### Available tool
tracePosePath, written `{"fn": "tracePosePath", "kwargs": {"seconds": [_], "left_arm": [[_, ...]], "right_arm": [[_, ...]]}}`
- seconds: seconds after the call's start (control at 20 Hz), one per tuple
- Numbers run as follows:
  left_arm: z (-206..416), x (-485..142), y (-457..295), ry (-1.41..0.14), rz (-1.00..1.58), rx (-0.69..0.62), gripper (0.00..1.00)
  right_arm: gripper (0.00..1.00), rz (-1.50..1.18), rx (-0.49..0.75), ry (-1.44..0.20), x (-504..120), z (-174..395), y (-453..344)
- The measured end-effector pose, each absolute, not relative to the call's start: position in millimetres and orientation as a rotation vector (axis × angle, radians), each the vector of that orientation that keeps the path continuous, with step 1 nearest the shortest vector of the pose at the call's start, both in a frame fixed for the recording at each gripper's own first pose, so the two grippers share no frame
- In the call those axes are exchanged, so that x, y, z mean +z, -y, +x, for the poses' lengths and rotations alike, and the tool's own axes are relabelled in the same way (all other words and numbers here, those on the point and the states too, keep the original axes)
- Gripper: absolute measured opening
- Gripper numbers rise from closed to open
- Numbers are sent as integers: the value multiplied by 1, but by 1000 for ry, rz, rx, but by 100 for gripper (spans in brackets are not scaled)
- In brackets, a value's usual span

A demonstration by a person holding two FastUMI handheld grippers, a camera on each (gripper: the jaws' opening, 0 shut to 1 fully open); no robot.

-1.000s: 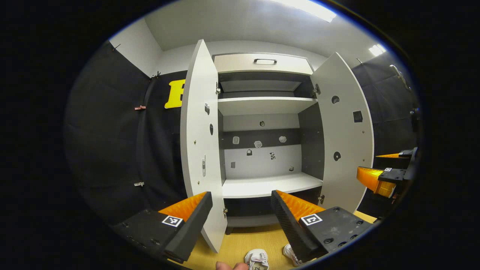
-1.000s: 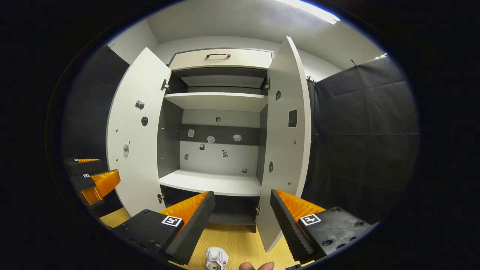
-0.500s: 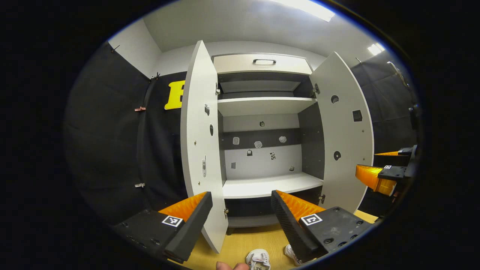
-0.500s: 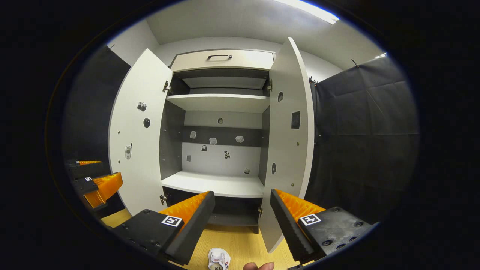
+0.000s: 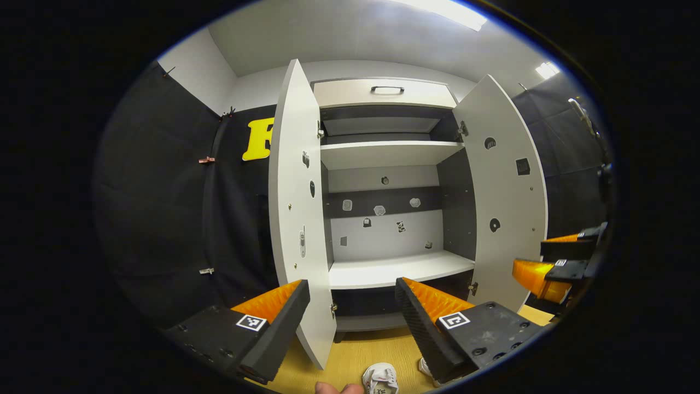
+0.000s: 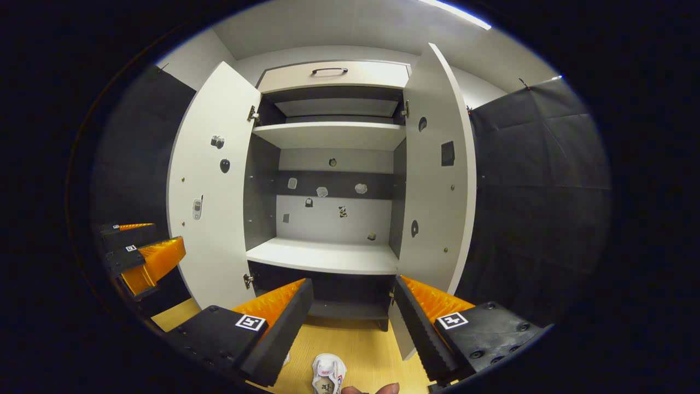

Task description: Grab one shoe with the right hand and put it into the shoe cabinet, grab the other shoe with the left hand and put it into the shoe cabinet; then close the right door with the right hand and the left door with the left hand.

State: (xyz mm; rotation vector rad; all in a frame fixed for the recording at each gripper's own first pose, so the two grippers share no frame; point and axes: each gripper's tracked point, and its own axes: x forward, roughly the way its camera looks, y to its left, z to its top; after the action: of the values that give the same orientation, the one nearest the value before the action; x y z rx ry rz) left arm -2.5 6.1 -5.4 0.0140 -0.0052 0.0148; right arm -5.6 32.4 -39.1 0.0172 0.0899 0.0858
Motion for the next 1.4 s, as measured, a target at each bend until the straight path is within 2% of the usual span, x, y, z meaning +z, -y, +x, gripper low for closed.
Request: {"fn": "tracePosePath", "kwargs": {"seconds": [0.8,1.05,1.2,1.3,1.35,1.4], "left_arm": [[-30,-55,-36,-66,31,77,97],[-44,-69,-50,-99,44,110,97],[-51,-80,-54,-118,52,128,97],[-57,-90,-57,-144,48,134,97],[-60,-94,-57,-158,41,137,97],[-63,-98,-58,-169,36,141,97]], "right_arm": [[99,100,251,-629,-284,-74,-102],[95,161,240,-756,-360,-76,-113],[80,154,206,-783,-398,-68,-110],[80,160,174,-782,-416,-54,-108],[74,162,151,-785,-426,-49,-108],[52,165,138,-786,-433,-43,-107]]}}
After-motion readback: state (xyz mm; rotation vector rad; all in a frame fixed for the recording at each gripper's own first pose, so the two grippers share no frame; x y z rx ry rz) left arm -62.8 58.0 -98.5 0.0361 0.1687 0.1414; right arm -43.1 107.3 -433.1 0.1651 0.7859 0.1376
